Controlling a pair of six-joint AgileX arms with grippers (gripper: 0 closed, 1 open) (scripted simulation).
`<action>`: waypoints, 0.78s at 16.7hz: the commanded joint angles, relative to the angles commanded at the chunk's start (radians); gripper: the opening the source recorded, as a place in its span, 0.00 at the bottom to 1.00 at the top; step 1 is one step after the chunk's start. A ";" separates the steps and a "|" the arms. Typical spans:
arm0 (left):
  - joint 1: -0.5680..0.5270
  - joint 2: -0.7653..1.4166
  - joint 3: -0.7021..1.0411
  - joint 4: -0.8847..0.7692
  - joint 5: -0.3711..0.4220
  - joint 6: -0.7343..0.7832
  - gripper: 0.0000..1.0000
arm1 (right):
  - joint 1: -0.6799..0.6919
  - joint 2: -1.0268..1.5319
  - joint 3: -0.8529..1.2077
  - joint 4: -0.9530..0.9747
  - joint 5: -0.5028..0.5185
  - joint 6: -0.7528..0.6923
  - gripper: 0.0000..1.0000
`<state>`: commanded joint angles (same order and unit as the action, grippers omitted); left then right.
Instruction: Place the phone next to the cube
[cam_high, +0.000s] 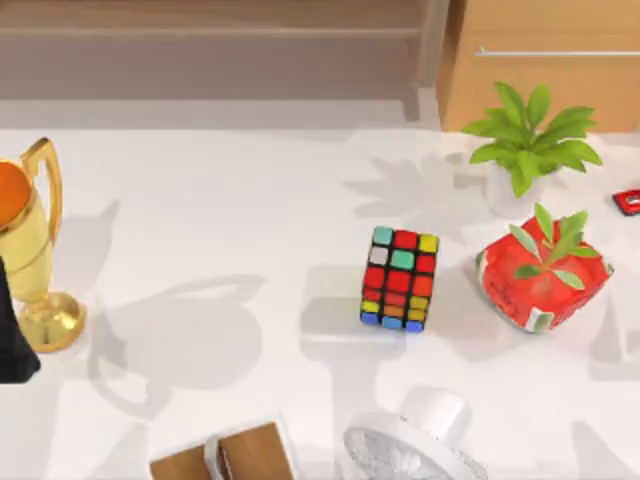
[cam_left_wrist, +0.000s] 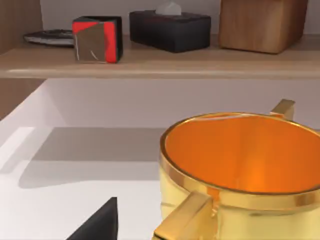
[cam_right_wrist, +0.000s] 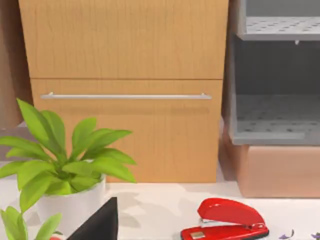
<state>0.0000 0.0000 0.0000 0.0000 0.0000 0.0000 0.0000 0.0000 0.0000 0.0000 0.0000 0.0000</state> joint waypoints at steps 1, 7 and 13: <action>0.000 0.000 0.000 0.000 0.000 0.000 1.00 | 0.000 0.000 0.000 0.000 0.000 0.000 1.00; 0.059 0.157 0.079 -0.155 0.007 0.062 1.00 | 0.000 0.000 0.000 0.000 0.000 0.000 1.00; 0.253 0.688 0.365 -0.495 -0.018 0.220 1.00 | 0.000 0.000 0.000 0.000 0.000 0.000 1.00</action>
<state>0.2532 0.6880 0.3649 -0.4946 -0.0181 0.2200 0.0000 0.0000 0.0000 0.0000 0.0000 0.0000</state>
